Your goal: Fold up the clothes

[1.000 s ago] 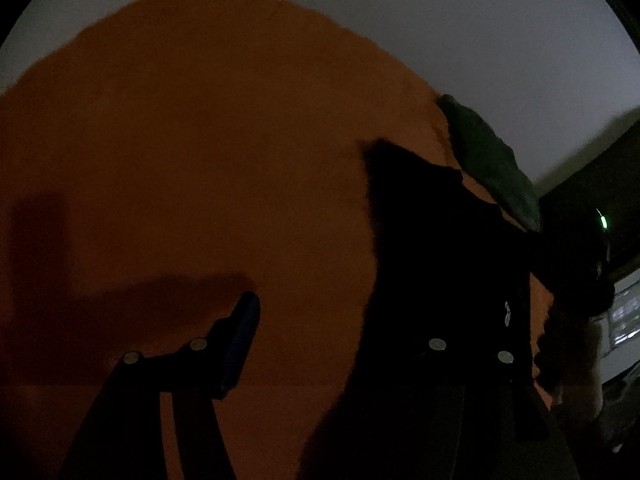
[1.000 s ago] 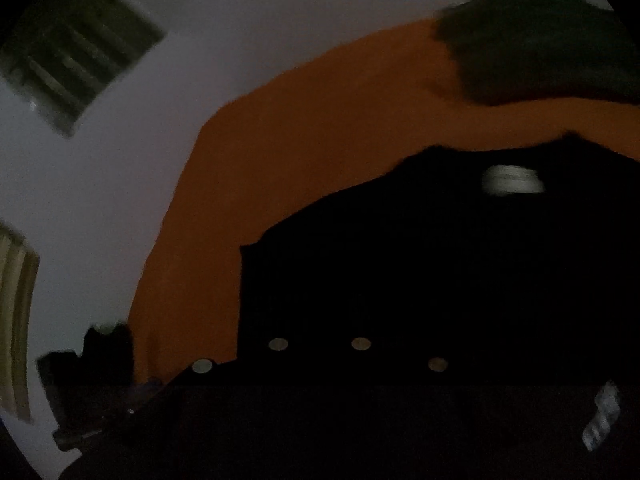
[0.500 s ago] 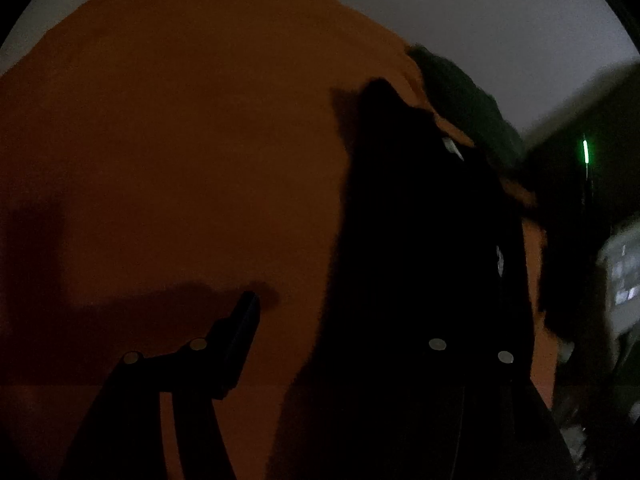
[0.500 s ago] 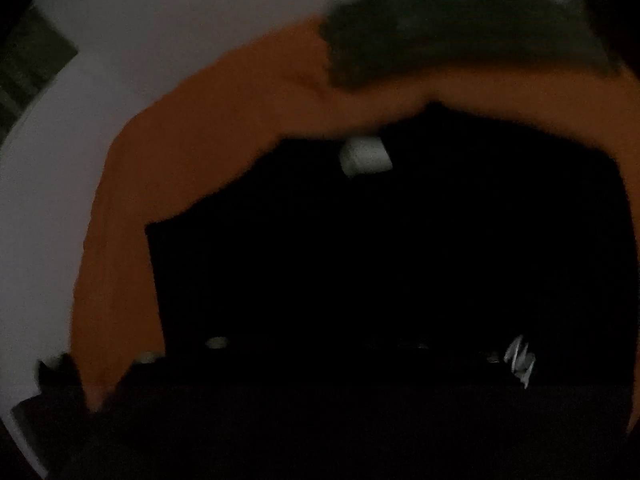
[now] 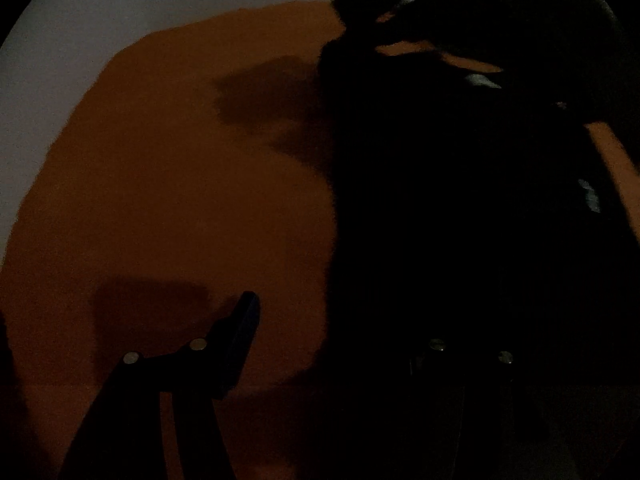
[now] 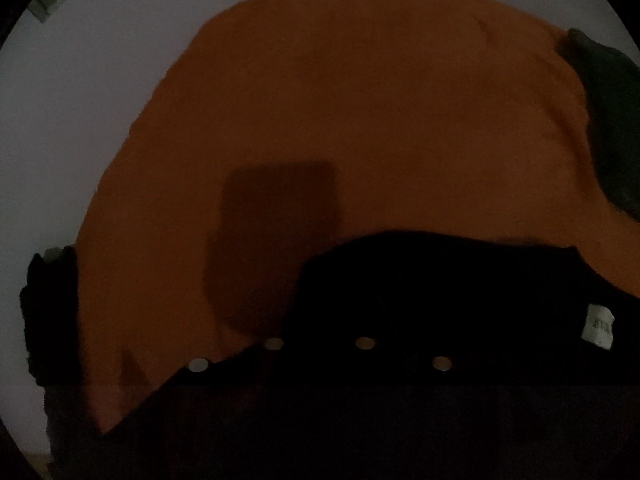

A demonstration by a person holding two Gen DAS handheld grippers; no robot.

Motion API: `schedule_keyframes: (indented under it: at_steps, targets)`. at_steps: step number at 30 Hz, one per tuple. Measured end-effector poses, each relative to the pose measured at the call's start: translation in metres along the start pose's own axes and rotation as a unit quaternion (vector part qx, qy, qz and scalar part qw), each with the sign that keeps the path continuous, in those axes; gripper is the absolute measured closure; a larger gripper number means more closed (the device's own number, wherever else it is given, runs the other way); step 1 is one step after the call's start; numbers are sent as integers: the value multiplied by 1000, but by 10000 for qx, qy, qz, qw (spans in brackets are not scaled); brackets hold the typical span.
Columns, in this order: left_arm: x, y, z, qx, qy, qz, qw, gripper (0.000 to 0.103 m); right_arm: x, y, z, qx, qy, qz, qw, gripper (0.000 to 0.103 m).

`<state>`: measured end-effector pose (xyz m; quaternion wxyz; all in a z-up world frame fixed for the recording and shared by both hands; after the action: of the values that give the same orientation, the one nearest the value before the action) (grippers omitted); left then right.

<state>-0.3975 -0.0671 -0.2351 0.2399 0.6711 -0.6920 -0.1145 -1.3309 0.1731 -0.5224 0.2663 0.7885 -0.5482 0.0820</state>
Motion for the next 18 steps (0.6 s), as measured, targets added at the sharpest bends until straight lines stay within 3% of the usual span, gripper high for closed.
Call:
schedule_keyframes:
  at_steps: [5, 6, 7, 8, 10, 15, 17, 18]
  targets:
    - [67, -2, 3, -230, 580, -1095, 9920, 41, 3, -2, -8, -576, 418, 139, 9974, 95]
    - [81, -5, 12, -65, 577, -1260, 9903, 41, 1, 0, -4, -576, 522, 222, 9967, 94]
    - [95, -9, 21, 103, 572, -1423, 9881, 41, -4, -1, 0, -473, 569, 324, 9967, 85]
    - [110, -13, 29, 270, 567, -1585, 9854, 41, -9, -2, 4, -367, 615, 425, 9965, 69]
    - [118, -15, 30, 297, 114, -1773, 9836, 41, -17, -1, 4, -337, 462, 602, 9965, 57]
    - [115, -9, 9, 21, -829, -1707, 9818, 41, -21, -35, -61, -1272, 359, 599, 9894, 56]
    - [92, -4, 8, 56, -1020, -1284, 9865, 41, -15, -64, -86, -1426, 571, 519, 9868, 56]
    - [84, -2, 10, 66, -930, -1125, 9893, 41, -11, -88, -96, -1416, 726, 478, 9861, 56]
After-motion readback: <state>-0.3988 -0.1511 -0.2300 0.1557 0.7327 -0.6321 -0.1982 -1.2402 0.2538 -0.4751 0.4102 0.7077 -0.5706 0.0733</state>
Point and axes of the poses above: each gripper's, at about its wrist camera, not at the fingertips, and z roughly the way its jaws point, x to its left, y to its top, the point moved 3 cm from there along z, roughly the way its jaws point, and after that the axes turned 8 degrees about y, right-handed, at the moved point
